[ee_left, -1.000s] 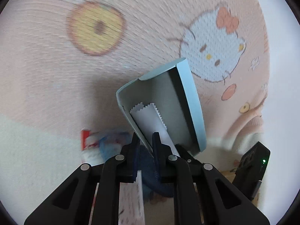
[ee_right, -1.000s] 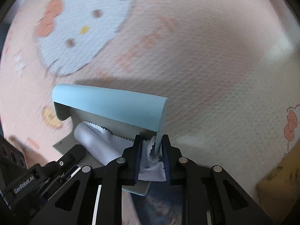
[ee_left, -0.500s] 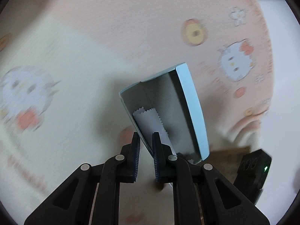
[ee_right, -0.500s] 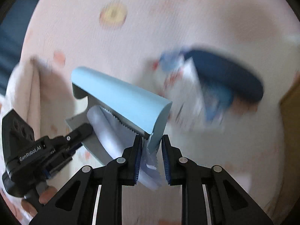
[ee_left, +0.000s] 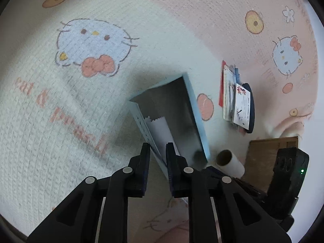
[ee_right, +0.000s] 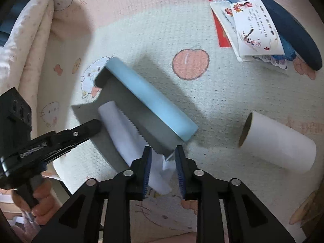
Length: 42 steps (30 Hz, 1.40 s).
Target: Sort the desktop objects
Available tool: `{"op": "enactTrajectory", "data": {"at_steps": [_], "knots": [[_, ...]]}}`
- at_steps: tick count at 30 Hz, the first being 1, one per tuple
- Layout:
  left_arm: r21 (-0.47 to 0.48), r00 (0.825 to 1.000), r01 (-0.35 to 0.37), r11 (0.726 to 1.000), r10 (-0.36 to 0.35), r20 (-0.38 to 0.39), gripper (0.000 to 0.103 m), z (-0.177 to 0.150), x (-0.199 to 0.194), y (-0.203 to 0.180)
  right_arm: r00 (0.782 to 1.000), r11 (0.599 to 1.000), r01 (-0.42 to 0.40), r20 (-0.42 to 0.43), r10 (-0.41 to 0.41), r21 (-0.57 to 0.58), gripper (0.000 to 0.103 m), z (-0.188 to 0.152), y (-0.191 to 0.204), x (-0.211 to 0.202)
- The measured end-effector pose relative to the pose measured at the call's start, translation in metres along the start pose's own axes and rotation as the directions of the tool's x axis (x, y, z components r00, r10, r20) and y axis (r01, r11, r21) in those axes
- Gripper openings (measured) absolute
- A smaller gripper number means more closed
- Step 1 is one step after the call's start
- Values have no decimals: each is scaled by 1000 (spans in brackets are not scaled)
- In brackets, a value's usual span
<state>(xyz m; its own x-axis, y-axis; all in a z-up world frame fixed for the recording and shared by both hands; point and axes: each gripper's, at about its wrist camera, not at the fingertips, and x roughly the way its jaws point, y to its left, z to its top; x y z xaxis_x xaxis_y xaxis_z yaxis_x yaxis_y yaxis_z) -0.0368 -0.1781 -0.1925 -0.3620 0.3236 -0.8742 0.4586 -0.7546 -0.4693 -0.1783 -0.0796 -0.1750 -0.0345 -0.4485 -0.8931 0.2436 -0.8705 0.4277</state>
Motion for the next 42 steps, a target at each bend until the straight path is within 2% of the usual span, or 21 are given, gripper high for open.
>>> {"op": "enactTrajectory", "data": {"at_steps": [2, 3, 6, 9, 10, 11, 13, 18, 23, 25, 27, 29, 31, 34, 39, 40, 41, 42], "knots": [[-12, 1000, -3, 1000, 3, 3, 18, 4, 2, -1, 1000, 1000, 15, 6, -15, -1, 61, -3, -4, -12], [-16, 1000, 4, 1000, -4, 6, 18, 5, 2, -1, 999, 1000, 22, 25, -22, -4, 65, -8, -6, -22], [19, 999, 11, 1000, -12, 36, 18, 7, -7, -4, 996, 999, 41, 82, -38, -33, 65, -10, 2, -33], [134, 994, -49, 990, 35, 106, 20, 1, -19, -19, 991, 994, 79, 117, -70, -71, 65, -9, 2, -39], [168, 991, -84, 982, 65, 117, 20, -1, -21, -24, 991, 994, 78, 112, -69, -78, 65, -4, -2, -40], [182, 991, -87, 979, 67, 115, 21, -3, -22, -26, 993, 994, 69, 101, -61, -82, 65, -6, -5, -40], [191, 994, -56, 980, 37, 101, 21, -7, -23, -25, 994, 995, 52, 103, -44, -80, 65, -7, -23, -54], [139, 995, 7, 990, -20, 96, 21, -9, -28, -15, 987, 979, 90, 148, -63, -183, 65, -17, -22, -83], [120, 992, 60, 991, -73, 107, 21, -10, -35, -8, 991, 958, 76, 124, -42, -275, 65, -39, -20, -85], [118, 993, 76, 990, -86, 82, 27, -10, -29, -9, 994, 958, 55, 109, -25, -280, 65, -45, -21, -80], [112, 993, 86, 990, -94, 67, 32, -12, -25, -9, 996, 957, 45, 86, -21, -286, 57, -49, -19, -70], [109, 993, 99, 989, -105, 46, 32, -14, -19, -9, 997, 953, 45, 69, -26, -298, 35, -50, -18, -61], [106, 993, 109, 988, -112, 20, 32, -16, -14, -10, 999, 953, 34, 21, -29, -301, 34, -51, -19, -50], [85, 993, 120, 989, -120, -1, 32, -18, -7, -8, 999, 966, -34, -37, 25, -255, 34, -52, -25, -41], [71, 993, 120, 990, -120, -15, 32, -17, 2, -8, 996, 970, -88, -45, 80, -226, 34, -51, -28, -37], [65, 992, 122, 990, -121, -22, 32, -16, 4, -7, 996, 970, -82, -46, 74, -230, 27, -50, -27, -35], [58, 992, 123, 991, -121, -26, 32, -15, 5, -6, 997, 969, -78, -41, 70, -233, 14, -49, -26, -33], [54, 992, 122, 991, -120, -32, 32, -14, 7, -5, 996, 969, -88, -54, 77, -232, 12, -48, -26, -31]]}}
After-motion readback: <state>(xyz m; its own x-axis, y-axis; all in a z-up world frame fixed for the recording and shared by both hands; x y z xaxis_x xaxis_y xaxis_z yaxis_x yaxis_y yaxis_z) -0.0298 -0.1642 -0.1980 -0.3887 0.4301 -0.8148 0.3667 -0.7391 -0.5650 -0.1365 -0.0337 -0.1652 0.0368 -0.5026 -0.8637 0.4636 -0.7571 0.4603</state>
